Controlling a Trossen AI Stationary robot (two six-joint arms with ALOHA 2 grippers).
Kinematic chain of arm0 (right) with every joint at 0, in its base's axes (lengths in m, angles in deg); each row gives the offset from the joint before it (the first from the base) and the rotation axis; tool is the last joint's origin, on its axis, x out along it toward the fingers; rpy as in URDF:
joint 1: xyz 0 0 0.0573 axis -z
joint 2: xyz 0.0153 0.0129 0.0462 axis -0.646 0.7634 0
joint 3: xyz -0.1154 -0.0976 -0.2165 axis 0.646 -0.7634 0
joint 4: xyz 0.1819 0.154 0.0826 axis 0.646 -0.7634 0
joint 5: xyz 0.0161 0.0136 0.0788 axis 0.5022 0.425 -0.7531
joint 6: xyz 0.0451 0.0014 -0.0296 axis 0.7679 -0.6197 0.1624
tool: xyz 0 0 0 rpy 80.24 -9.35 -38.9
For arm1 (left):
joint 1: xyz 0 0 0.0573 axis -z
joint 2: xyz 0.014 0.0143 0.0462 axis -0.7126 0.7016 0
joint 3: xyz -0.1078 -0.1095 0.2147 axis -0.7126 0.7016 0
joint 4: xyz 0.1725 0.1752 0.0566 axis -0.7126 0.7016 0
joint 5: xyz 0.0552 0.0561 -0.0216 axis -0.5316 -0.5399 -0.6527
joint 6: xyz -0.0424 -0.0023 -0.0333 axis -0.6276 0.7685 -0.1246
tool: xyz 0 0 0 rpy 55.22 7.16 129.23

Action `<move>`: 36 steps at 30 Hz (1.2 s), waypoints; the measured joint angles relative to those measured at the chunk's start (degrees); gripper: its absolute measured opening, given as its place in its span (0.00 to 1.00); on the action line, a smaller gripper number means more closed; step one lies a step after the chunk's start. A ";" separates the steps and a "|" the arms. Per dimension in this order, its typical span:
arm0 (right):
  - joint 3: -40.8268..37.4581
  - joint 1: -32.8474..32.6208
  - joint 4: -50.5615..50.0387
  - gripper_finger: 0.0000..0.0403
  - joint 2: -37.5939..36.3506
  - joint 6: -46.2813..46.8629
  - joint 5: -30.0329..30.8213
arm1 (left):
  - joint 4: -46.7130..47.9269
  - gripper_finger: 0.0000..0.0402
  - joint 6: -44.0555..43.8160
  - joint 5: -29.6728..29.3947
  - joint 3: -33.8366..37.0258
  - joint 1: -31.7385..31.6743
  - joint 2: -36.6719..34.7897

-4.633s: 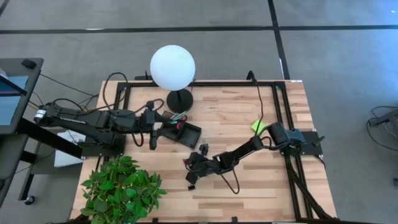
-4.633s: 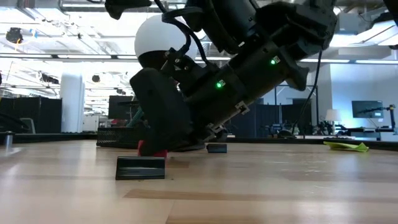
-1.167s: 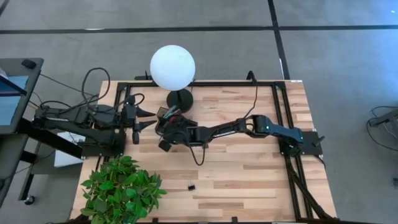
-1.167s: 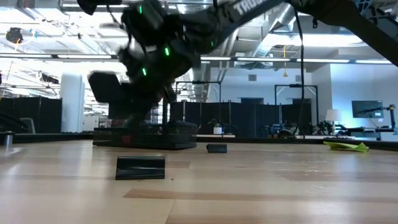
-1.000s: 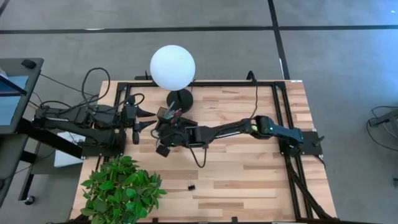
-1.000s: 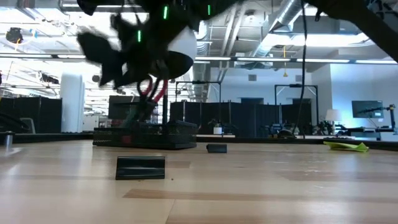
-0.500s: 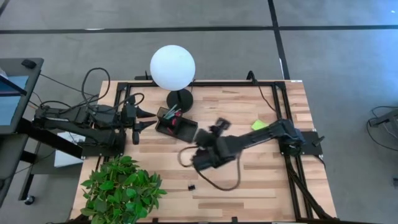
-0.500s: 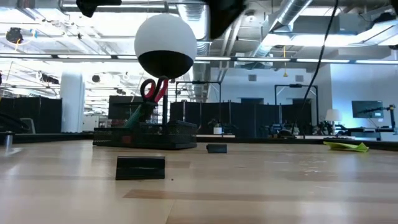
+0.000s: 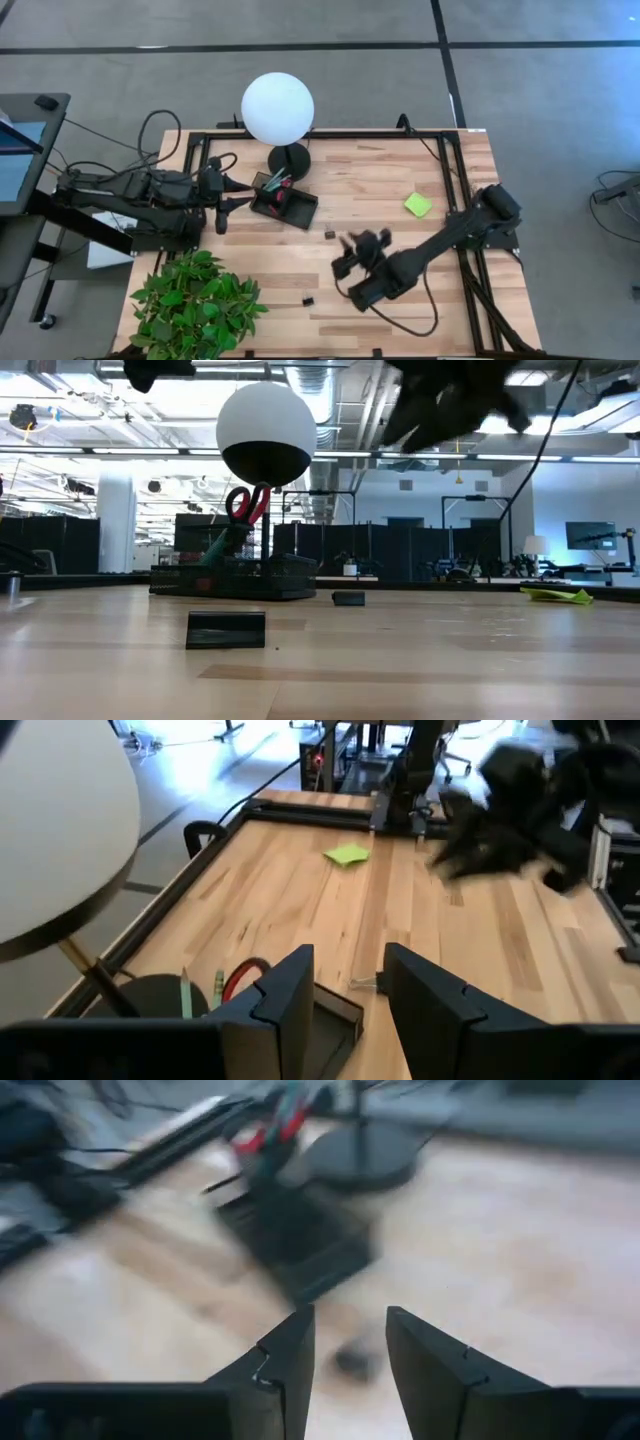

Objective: Pick and place office supplies into organizer
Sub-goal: Put the top black binder clip into the black desk organizer

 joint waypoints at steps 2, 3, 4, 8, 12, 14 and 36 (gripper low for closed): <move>-4.60 -0.22 13.56 0.30 1.45 -1.50 -0.71 | 0.05 0.29 0.04 0.00 0.04 0.00 0.46; -5.70 -0.06 19.47 0.30 2.69 -3.91 -1.16 | -0.52 0.29 0.04 -0.02 0.03 0.00 1.04; -6.02 0.32 25.38 0.30 4.22 -6.87 -1.69 | -0.76 0.29 0.08 -0.04 0.00 0.00 1.33; -5.55 1.73 29.51 0.30 9.21 -10.83 -2.30 | -0.84 0.29 0.06 -0.05 0.00 0.02 2.81; -5.37 3.30 29.89 0.30 12.13 -4.18 -3.65 | -0.77 0.29 -0.31 -0.04 -0.02 0.02 3.75; -5.49 4.12 30.31 0.30 13.13 -3.06 -5.05 | -0.31 0.29 -0.42 -0.02 0.04 0.02 3.96; -5.38 11.32 34.86 0.30 11.33 -18.97 -19.05 | -0.09 0.29 -0.78 -2.18 -0.02 0.06 4.08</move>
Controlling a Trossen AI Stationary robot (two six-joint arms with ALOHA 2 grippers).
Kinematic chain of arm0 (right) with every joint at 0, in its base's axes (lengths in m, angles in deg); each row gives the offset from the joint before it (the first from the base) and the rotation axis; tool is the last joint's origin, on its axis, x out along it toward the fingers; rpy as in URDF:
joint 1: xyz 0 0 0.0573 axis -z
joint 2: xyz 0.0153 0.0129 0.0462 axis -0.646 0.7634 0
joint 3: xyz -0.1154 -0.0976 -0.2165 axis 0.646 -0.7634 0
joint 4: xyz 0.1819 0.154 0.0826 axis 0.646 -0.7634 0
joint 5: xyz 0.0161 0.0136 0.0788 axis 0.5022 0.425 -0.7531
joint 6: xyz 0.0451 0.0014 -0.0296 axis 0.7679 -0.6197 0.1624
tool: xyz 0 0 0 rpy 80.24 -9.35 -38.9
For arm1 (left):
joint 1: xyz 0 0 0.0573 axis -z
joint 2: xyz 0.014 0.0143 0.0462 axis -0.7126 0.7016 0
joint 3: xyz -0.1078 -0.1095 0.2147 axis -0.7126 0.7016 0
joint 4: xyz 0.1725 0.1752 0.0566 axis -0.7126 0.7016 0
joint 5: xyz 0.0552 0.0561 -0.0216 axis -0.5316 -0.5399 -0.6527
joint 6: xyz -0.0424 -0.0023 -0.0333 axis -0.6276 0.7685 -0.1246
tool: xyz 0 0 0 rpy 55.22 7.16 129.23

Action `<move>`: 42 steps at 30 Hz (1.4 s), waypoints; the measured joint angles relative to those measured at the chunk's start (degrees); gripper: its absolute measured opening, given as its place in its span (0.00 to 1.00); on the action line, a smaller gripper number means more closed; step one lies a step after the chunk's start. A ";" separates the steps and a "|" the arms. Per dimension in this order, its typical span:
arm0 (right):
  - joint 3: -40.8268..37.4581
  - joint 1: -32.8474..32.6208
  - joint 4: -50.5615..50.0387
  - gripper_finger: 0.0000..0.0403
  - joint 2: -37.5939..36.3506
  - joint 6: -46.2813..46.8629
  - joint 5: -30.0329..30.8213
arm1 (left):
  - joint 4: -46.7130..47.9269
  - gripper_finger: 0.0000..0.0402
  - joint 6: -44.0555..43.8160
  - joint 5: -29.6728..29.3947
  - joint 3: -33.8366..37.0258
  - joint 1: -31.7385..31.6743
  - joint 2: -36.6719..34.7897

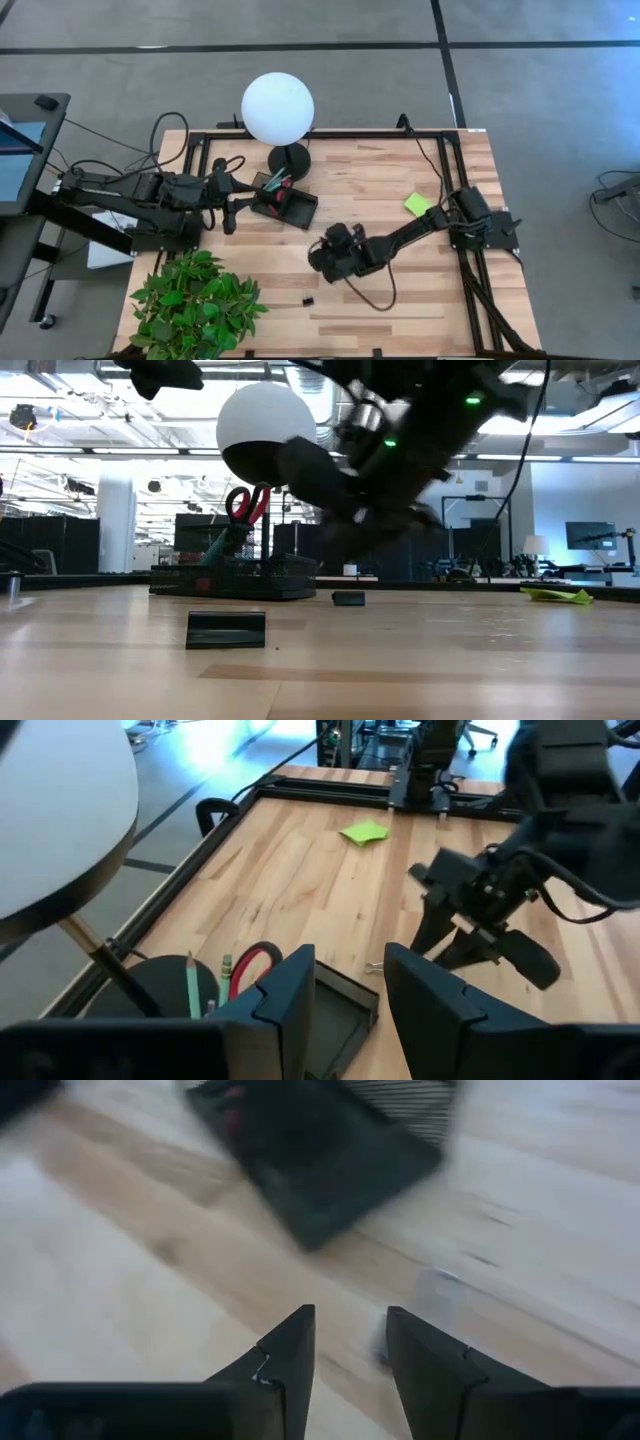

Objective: Pick and place office supplies into organizer
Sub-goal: Put the top black binder clip into the black desk organizer

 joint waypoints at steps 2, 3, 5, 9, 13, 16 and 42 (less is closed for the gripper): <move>0.00 -1.79 -5.31 0.30 0.00 5.13 4.13 | 0.03 0.29 -0.48 0.00 0.00 0.01 0.00; -0.02 -2.64 -7.55 0.30 0.00 7.38 6.53 | 0.04 0.29 -0.56 0.03 0.00 0.01 0.00; -0.02 -4.11 -9.59 0.30 0.00 11.22 11.04 | 0.04 0.29 -0.53 0.33 0.00 0.01 0.00; -0.02 -4.96 -8.29 0.30 0.04 13.45 13.13 | -0.51 0.29 3.55 -0.54 0.00 0.00 0.02; -0.15 -4.91 -6.57 0.30 2.43 12.61 13.82 | -1.11 0.29 6.68 -3.65 0.00 -0.06 0.00; -0.07 -4.64 -6.82 0.30 3.06 12.92 15.45 | -0.91 0.29 5.47 -3.65 0.00 -0.03 0.00; -0.02 -3.82 -2.57 0.30 3.06 14.88 14.38 | -0.87 0.29 7.14 -3.49 0.00 -0.01 0.04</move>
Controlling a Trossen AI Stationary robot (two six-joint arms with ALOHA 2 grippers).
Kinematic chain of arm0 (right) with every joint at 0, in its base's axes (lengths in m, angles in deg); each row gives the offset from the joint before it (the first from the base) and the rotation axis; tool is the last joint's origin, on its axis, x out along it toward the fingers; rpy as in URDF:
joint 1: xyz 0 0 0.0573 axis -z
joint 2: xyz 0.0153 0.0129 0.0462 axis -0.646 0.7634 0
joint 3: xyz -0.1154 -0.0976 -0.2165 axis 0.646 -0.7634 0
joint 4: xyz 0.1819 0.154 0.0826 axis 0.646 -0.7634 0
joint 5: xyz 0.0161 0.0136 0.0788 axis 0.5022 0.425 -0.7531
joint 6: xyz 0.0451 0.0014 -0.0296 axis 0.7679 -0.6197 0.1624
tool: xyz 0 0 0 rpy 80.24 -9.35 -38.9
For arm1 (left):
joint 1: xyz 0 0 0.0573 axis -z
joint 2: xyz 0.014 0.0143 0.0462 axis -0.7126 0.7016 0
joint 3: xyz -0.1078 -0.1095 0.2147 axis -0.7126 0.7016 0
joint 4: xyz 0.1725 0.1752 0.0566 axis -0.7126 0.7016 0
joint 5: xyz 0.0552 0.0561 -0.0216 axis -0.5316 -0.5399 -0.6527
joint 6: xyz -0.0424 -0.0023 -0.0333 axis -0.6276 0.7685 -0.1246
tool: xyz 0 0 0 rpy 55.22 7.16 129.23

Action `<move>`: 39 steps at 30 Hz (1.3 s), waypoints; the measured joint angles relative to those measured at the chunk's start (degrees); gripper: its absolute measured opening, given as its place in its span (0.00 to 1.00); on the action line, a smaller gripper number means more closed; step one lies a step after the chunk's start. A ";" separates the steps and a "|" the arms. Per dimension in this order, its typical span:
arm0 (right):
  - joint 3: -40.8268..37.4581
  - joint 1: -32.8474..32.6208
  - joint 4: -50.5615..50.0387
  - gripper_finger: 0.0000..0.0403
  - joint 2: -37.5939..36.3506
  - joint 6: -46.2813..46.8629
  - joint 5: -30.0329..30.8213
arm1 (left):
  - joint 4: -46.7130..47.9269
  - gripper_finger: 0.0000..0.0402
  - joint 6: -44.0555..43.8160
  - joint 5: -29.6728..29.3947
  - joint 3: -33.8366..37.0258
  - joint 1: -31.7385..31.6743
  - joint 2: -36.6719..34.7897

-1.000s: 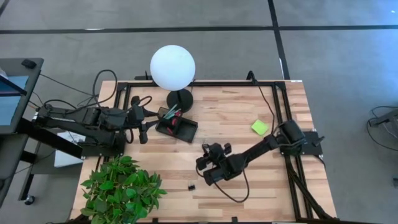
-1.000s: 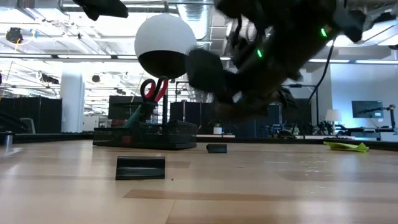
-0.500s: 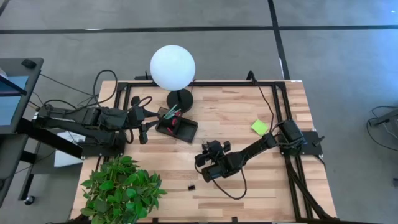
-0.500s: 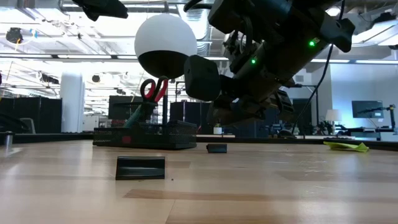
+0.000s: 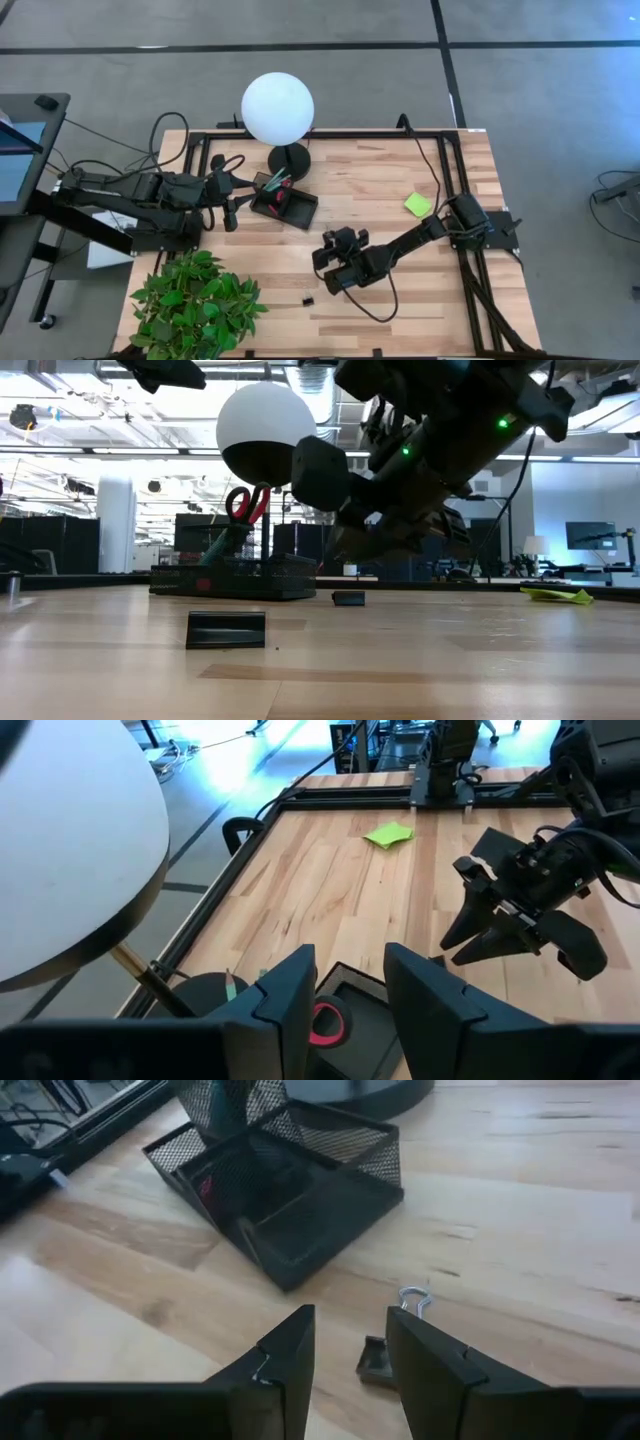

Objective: Pick and place office supplies into organizer
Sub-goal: Put the top black binder clip into the black desk organizer

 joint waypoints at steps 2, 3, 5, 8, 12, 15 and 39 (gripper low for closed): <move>0.00 0.00 -0.02 0.30 0.00 0.41 -0.26 | 0.00 0.29 -0.02 -0.01 0.00 0.00 0.00; 0.00 -0.06 0.10 0.30 0.00 1.80 -0.75 | -0.01 0.29 -0.19 -0.01 0.00 0.00 0.00; 0.00 -0.07 0.30 0.31 0.00 4.93 -0.95 | -0.02 0.29 -0.69 0.01 0.00 0.00 0.00; 0.00 -0.23 0.48 0.36 0.00 6.02 -1.69 | -0.02 0.29 -0.24 0.01 0.00 0.00 0.00; 0.00 -0.44 0.60 0.49 0.00 7.59 -2.19 | -0.02 0.29 -0.67 0.01 0.00 0.00 0.00; 0.00 -0.44 0.28 0.59 0.00 8.17 -2.36 | -0.02 0.29 -0.55 0.01 0.00 0.00 0.00; 1.15 2.48 -5.51 0.68 3.88 13.05 -1.05 | -0.02 0.29 -0.71 0.01 0.00 -0.01 0.02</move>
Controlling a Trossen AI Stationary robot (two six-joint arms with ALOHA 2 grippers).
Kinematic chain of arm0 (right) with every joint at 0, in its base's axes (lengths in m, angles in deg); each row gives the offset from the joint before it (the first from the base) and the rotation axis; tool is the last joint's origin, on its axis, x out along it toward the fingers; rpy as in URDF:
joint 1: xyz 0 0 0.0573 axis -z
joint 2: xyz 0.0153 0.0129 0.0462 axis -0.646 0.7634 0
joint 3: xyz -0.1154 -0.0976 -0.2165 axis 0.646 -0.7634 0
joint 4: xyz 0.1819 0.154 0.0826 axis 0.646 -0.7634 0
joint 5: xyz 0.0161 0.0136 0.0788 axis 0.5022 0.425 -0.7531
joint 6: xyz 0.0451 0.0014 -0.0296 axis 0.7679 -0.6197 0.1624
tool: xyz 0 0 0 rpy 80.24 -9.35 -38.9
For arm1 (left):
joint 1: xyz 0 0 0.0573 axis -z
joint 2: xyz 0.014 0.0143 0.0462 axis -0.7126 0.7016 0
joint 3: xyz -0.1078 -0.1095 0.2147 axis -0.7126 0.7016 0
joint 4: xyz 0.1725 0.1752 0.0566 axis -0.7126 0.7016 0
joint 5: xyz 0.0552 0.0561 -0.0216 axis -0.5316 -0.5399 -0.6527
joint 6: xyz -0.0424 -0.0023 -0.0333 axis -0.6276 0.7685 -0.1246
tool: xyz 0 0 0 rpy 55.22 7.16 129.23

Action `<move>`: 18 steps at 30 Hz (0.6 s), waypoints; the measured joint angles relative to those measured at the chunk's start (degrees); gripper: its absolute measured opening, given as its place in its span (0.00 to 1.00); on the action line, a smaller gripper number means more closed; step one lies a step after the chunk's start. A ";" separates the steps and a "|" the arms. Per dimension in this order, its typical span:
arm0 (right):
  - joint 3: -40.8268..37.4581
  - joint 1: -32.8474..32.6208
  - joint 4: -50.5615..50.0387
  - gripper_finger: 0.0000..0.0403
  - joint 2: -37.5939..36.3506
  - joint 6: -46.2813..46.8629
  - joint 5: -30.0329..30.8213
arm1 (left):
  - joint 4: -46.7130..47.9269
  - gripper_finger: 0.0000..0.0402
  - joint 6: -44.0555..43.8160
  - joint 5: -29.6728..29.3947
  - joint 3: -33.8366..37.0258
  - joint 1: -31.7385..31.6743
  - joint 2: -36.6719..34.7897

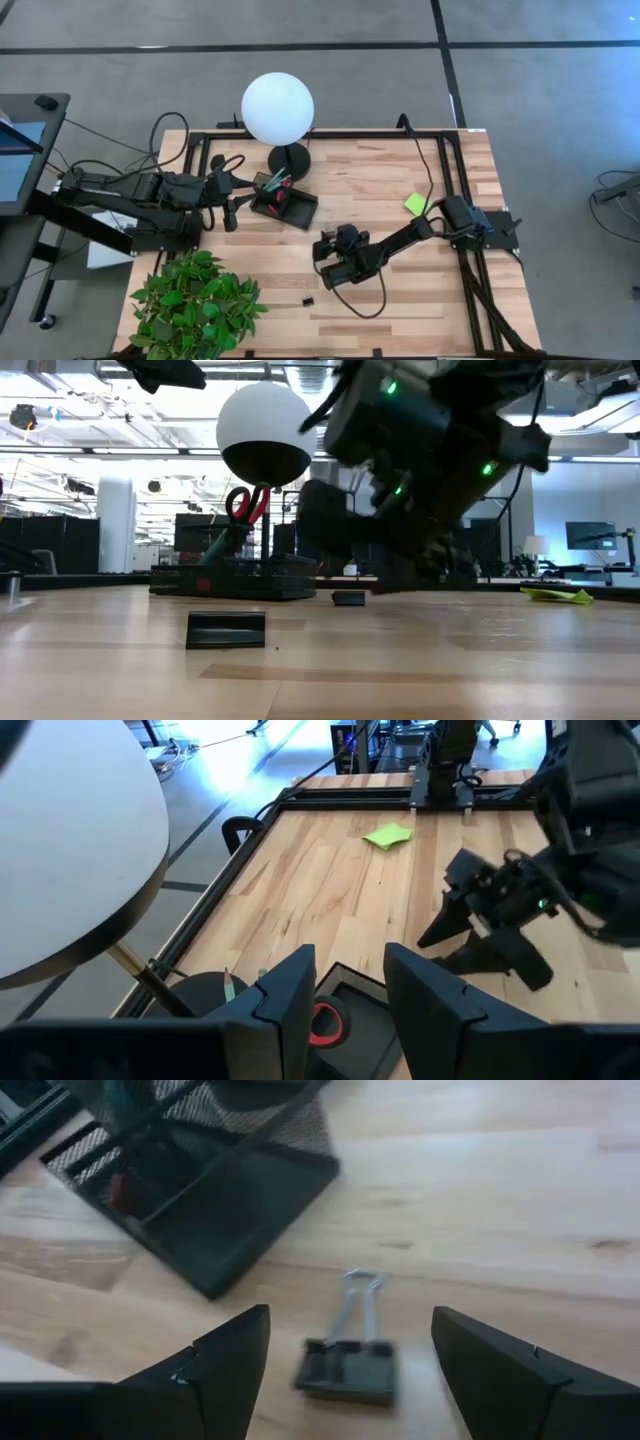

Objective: Pick and place office supplies into organizer
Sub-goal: Put the top black binder clip into the black desk organizer

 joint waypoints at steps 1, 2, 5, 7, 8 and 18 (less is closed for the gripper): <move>0.73 0.11 0.30 0.68 0.87 0.01 -0.11 | 0.04 0.29 0.14 0.00 0.00 -0.01 -0.01; 1.45 0.11 0.40 0.68 1.49 0.04 -0.20 | 0.30 0.29 0.37 0.00 0.00 -0.01 0.00; 4.08 0.08 -2.01 0.68 3.04 0.29 0.24 | 1.25 0.29 0.49 0.00 0.02 -0.01 0.00; 6.04 0.10 -5.96 0.68 3.79 1.70 -0.06 | 1.52 0.29 0.01 0.00 0.02 -0.01 0.00; 7.10 0.10 -7.68 0.68 4.13 2.10 -0.37 | 1.49 0.29 -0.03 0.00 0.02 0.00 0.00; 9.56 0.23 -11.69 0.68 5.17 4.48 -4.22 | 2.51 0.29 -0.07 0.00 0.02 -0.01 0.00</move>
